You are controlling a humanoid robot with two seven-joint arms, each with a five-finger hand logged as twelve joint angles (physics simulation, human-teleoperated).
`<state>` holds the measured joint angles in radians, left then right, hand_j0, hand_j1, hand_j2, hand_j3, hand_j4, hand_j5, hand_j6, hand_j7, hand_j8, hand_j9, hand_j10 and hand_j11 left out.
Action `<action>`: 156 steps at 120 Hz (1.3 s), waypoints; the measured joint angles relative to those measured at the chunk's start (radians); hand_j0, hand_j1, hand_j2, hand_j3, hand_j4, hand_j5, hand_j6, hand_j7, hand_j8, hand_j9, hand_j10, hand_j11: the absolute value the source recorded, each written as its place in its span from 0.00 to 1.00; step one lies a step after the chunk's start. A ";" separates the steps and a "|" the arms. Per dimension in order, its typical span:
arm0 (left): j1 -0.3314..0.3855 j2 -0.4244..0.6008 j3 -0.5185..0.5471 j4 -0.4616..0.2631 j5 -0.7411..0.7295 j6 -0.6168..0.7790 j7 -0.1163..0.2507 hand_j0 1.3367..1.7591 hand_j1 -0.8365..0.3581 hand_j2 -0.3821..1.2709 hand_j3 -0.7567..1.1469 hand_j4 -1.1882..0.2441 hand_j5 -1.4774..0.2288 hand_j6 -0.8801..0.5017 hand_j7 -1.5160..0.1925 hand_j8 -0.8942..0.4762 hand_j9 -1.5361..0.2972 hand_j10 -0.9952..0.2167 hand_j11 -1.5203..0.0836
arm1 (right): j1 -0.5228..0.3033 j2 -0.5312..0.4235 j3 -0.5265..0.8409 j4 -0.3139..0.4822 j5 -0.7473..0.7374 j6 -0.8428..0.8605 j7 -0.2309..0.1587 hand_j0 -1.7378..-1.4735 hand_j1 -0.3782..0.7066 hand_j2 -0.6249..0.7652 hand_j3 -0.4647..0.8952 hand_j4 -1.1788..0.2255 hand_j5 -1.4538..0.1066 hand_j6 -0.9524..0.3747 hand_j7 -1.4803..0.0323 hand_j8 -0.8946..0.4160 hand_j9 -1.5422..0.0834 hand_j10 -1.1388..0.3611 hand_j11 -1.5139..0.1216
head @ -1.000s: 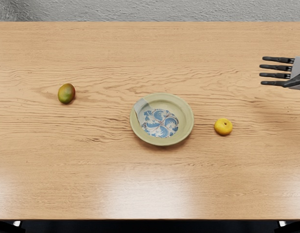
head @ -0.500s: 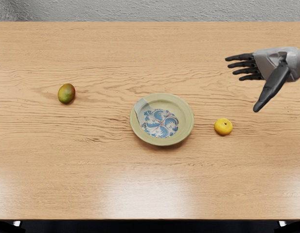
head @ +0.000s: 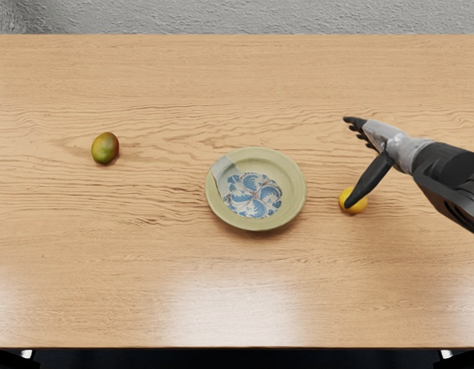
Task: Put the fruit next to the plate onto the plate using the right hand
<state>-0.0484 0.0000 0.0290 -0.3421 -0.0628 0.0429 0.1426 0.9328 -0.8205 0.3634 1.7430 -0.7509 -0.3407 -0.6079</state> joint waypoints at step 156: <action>0.002 0.000 0.000 0.000 0.000 0.000 0.000 0.76 0.99 0.23 0.40 0.83 0.87 0.64 0.89 0.65 0.84 0.82 0.95 | -0.115 0.172 -0.127 -0.172 -0.208 -0.270 -0.003 0.30 0.47 0.41 0.34 0.55 0.59 0.41 0.63 0.37 0.62 0.48 0.60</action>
<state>-0.0460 0.0000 0.0290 -0.3421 -0.0628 0.0429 0.1426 0.8178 -0.6487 0.2364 1.5714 -0.9589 -0.6112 -0.6111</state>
